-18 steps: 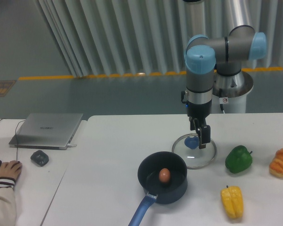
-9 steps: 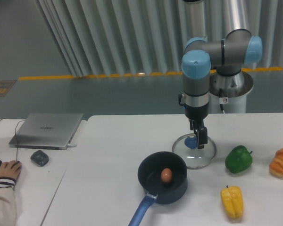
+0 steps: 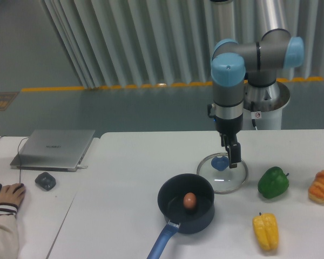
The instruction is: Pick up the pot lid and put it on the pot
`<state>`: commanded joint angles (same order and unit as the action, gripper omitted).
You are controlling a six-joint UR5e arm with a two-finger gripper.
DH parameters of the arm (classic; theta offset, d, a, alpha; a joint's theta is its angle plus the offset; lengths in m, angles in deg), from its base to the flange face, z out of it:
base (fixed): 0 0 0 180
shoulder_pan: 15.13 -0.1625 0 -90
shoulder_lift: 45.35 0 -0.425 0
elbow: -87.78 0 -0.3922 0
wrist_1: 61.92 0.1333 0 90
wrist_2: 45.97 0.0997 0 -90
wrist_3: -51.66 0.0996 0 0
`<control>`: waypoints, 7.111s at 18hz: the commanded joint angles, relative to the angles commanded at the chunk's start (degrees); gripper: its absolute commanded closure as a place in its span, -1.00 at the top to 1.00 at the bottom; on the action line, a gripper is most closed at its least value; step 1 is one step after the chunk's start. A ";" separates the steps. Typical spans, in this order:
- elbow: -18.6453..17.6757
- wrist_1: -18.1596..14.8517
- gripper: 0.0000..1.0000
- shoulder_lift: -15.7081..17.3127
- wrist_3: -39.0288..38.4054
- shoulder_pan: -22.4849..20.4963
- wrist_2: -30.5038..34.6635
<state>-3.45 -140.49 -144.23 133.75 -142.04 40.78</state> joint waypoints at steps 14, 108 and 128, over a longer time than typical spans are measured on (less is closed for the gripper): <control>0.09 -4.40 1.00 2.29 8.78 -3.16 -0.35; -4.04 -8.09 1.00 2.47 9.42 4.21 4.66; -8.61 4.21 1.00 1.67 3.87 8.79 8.35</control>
<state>-12.06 -136.27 -142.56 137.61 -133.25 49.13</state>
